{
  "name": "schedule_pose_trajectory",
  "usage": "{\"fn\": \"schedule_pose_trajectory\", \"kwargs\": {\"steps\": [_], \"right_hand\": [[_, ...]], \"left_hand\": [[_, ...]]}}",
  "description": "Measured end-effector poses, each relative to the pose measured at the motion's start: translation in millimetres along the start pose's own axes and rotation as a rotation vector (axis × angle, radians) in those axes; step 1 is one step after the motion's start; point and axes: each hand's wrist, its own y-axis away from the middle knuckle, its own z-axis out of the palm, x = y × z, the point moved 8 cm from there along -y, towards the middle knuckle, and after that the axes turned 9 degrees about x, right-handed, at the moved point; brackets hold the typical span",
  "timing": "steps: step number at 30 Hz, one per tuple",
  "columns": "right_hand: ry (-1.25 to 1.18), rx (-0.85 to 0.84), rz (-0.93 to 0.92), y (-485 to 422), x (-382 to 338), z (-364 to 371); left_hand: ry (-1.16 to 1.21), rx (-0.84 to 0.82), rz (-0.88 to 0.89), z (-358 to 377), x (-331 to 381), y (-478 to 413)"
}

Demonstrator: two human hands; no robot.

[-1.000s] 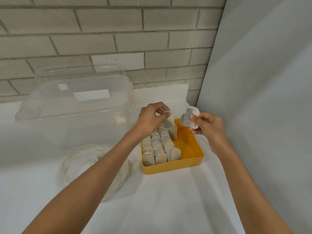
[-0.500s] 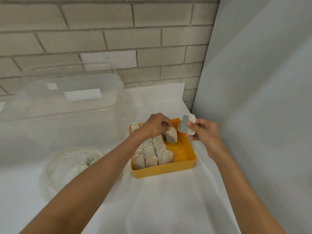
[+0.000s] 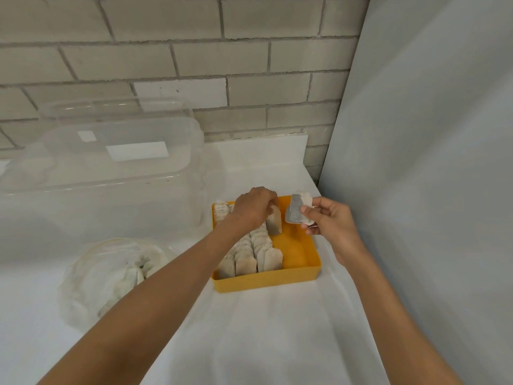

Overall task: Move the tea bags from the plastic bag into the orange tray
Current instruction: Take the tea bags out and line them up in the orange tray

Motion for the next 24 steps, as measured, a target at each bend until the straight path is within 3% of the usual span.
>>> {"fn": "schedule_pose_trajectory", "kwargs": {"steps": [5,8,16,24], "right_hand": [[0.037,-0.022,-0.014,-2.0,1.5,0.7],[0.037,-0.071,-0.081,2.9,-6.4,5.8],[0.044,-0.094,-0.177,10.3,-22.6,11.9],[0.034,-0.033,-0.119,6.6,-13.8,-0.4]], "left_hand": [[0.399,0.149,-0.060,-28.0,-0.5,3.0],[0.589,0.118,-0.023,-44.7,14.0,10.8],[0.613,0.119,0.055,-66.3,25.3,18.9],[0.548,0.214,0.014,-87.4,11.1,17.7]]}}
